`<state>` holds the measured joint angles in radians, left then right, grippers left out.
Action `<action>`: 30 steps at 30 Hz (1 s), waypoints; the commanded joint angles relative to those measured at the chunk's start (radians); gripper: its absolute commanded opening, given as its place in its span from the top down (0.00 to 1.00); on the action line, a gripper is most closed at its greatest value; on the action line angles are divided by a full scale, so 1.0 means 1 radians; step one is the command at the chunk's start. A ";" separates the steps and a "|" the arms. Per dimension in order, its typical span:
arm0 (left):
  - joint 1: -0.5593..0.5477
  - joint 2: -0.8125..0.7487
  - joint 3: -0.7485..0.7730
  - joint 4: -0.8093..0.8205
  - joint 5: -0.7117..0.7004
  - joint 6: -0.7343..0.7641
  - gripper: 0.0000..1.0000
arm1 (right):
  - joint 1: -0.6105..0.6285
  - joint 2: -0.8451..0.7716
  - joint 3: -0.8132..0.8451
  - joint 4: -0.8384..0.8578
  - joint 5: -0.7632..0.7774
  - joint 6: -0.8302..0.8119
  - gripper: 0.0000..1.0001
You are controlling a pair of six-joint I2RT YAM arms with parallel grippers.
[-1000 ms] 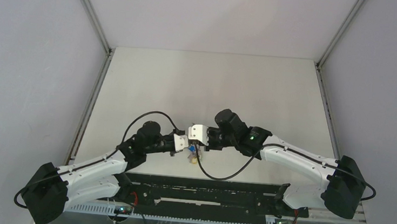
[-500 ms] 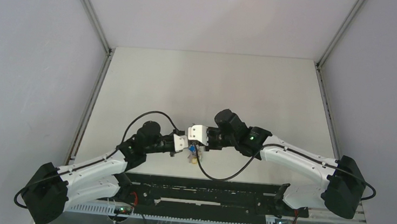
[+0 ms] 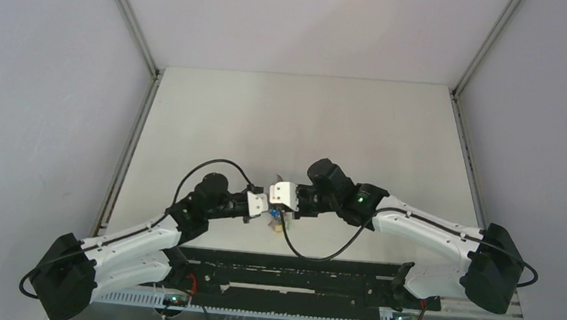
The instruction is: Put the keys on the keyring
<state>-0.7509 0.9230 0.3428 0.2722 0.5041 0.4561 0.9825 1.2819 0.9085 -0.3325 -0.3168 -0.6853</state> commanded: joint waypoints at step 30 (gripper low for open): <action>-0.005 -0.023 0.058 0.087 0.025 0.007 1.00 | 0.030 -0.055 -0.052 0.116 0.071 0.000 1.00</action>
<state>-0.7506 0.9199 0.3428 0.2832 0.5060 0.4561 0.9970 1.2556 0.8566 -0.2691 -0.2558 -0.6842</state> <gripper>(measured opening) 0.010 0.003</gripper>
